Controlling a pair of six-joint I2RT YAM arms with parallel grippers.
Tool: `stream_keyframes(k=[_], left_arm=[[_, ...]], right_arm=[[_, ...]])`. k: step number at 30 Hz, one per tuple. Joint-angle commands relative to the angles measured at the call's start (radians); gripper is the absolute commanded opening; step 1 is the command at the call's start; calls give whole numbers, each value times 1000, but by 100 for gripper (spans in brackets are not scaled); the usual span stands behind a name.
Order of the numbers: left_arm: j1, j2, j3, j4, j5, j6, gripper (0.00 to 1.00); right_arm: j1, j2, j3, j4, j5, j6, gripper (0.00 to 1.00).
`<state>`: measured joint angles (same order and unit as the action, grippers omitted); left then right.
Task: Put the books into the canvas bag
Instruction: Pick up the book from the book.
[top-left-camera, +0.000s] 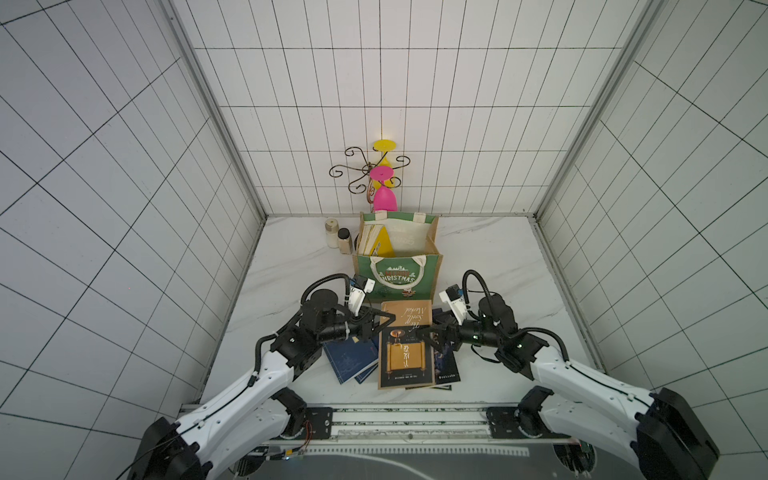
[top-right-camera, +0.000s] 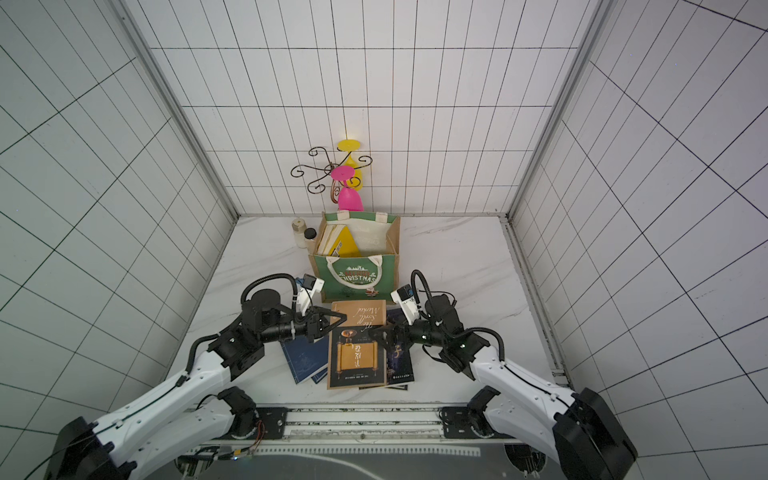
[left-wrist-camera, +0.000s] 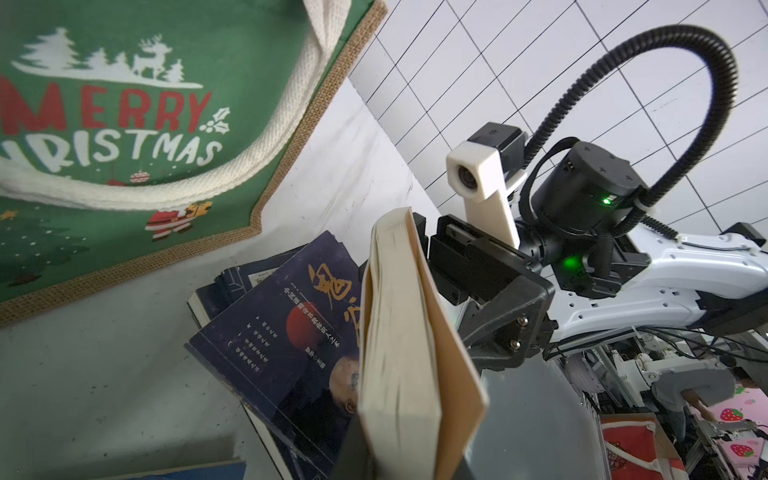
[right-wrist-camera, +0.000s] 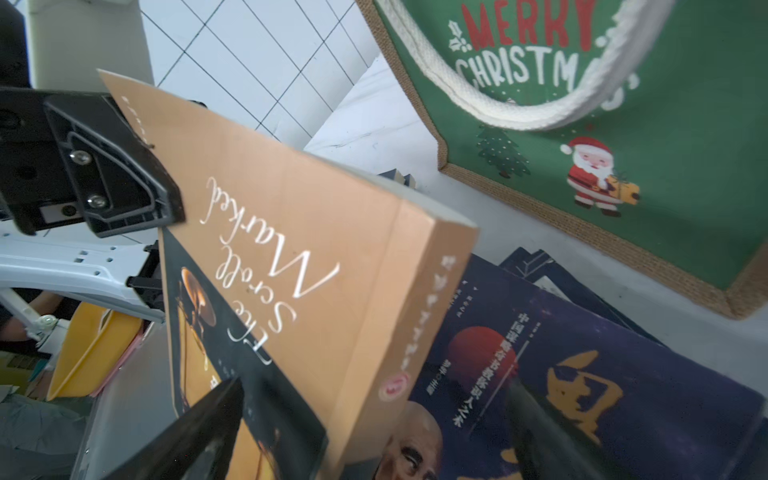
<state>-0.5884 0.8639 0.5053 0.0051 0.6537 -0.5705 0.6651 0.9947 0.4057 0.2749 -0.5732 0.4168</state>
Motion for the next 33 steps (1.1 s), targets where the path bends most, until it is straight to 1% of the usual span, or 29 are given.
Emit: stream_keyframes(k=[1,2,3,4,7,8,10,11,12,13,14,15,16,17,18,20,22,24,26,28,31,33], left_arm=[[-5,-26,-17,107,52,-32,0],[-5,-26,-16,117,58,-36,0],[-5,-27,-14,119,60,-38,0],[-6,-28,-12,118,61,-40,0],[-7,-40,-7,114,72,-44,0],[-7,-44,-5,109,79,-46,0],[-9,-49,9,84,96,-43,0],[-11,-49,21,65,106,-37,1],[-13,-50,35,40,120,-25,19],[-16,-47,50,14,127,-20,39],[-21,-43,67,-14,130,-17,63],[-30,-33,100,-68,130,5,77],[-34,-18,148,-160,125,62,83],[-46,3,211,-274,125,135,87],[-57,19,268,-405,111,206,96],[-65,52,373,-586,60,311,97],[-65,94,448,-721,62,392,97],[-92,123,478,-755,56,401,97],[-104,152,489,-768,84,405,97],[-128,167,502,-783,61,424,97],[-198,177,511,-788,55,450,97],[-259,199,515,-801,16,465,97]], right_arm=[[-4,-2,-54,159,-163,46,96],[2,-1,-61,215,-193,70,92],[8,3,-62,257,-213,83,84],[12,6,-61,284,-222,96,73],[24,19,-54,350,-245,129,38],[24,25,-50,363,-257,137,24],[24,29,-41,364,-270,137,0],[24,30,-36,353,-279,133,0],[22,25,-29,333,-294,118,0],[23,20,-22,315,-311,101,0],[22,11,-15,290,-333,84,0],[23,0,-10,278,-362,71,0],[23,-9,-6,274,-392,70,0],[22,-22,-3,274,-425,72,0],[24,-35,2,272,-458,77,0],[24,-55,15,252,-497,89,0],[24,-62,47,163,-516,81,0],[24,-45,106,20,-535,50,0],[25,-24,155,-83,-573,42,0],[33,-26,194,-195,-592,8,0],[41,-56,234,-328,-601,-52,0],[41,-62,272,-431,-613,-112,0]])
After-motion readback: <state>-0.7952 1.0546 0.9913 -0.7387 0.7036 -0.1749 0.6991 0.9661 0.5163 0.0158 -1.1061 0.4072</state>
